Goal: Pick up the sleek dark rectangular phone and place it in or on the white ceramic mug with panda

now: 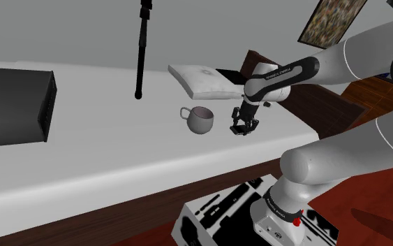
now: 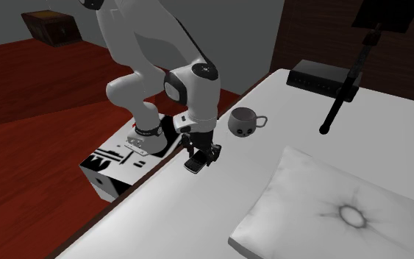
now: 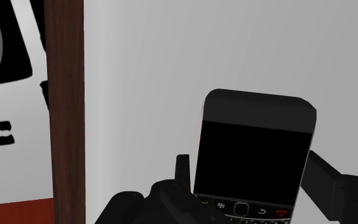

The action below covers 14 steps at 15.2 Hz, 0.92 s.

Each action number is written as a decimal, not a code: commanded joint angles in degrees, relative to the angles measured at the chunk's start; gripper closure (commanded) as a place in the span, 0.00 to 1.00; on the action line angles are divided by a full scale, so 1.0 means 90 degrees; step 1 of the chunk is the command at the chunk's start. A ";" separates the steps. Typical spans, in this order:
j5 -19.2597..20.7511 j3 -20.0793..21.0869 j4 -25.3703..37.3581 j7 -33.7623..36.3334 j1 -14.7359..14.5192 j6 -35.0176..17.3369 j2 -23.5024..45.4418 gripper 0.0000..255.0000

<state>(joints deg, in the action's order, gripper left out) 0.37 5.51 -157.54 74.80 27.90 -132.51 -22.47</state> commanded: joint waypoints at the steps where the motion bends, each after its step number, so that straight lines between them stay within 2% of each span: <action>1: -0.0006 -0.0005 0.0027 -0.0008 -0.0003 0.0110 -0.0070 1.00; 14: -0.0047 -0.0064 0.0666 -0.0089 -0.0031 0.1487 -0.0810 1.00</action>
<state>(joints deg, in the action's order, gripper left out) -0.04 4.98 -152.09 74.05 27.63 -120.13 -29.33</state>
